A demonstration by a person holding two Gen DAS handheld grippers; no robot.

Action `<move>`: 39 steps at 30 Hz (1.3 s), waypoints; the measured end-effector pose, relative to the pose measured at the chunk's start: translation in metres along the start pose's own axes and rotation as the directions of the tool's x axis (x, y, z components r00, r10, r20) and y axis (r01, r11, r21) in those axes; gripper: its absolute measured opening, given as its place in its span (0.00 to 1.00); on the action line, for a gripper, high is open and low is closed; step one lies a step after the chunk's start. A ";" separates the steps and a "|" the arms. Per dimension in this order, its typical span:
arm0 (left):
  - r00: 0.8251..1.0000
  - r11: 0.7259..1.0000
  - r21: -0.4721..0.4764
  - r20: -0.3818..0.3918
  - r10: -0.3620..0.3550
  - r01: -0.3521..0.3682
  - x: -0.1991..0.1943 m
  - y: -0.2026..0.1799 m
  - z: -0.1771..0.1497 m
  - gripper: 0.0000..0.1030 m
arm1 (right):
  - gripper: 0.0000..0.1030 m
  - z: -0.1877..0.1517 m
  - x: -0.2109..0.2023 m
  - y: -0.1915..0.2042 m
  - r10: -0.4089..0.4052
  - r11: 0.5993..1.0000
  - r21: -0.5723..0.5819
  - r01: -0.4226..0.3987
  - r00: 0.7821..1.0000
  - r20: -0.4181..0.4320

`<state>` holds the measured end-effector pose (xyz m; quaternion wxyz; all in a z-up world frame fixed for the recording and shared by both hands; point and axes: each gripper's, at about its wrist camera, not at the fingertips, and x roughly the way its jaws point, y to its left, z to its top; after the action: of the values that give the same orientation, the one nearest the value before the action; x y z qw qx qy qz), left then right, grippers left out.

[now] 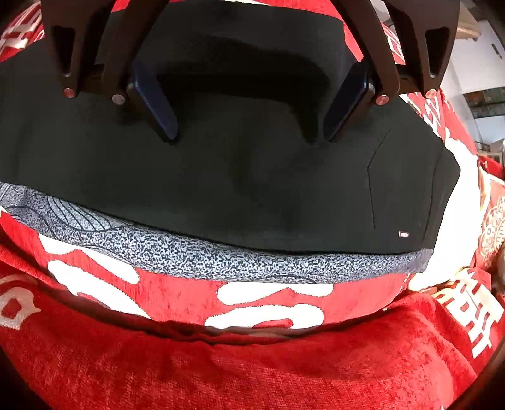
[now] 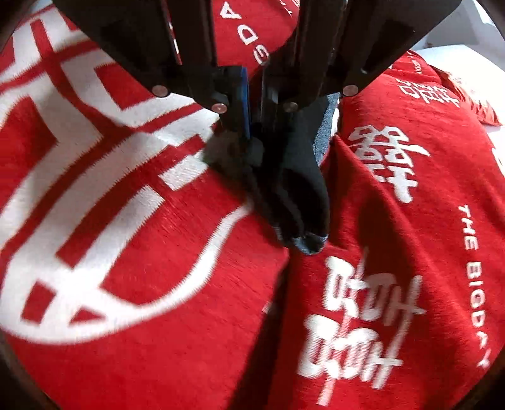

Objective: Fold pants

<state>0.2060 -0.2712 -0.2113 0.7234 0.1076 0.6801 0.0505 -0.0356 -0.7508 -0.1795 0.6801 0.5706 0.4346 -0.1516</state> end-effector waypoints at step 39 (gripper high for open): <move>0.986 0.998 0.040 0.153 -0.061 0.055 -0.065 -0.009 0.033 1.00 | 0.07 -0.031 0.047 0.079 -0.156 0.911 -0.407 0.067 0.969 -0.189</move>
<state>0.2334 -0.2968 -0.1483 0.7730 0.1045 0.6257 0.0088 0.0338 -0.6847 -0.1638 0.7202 0.4076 0.5602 -0.0356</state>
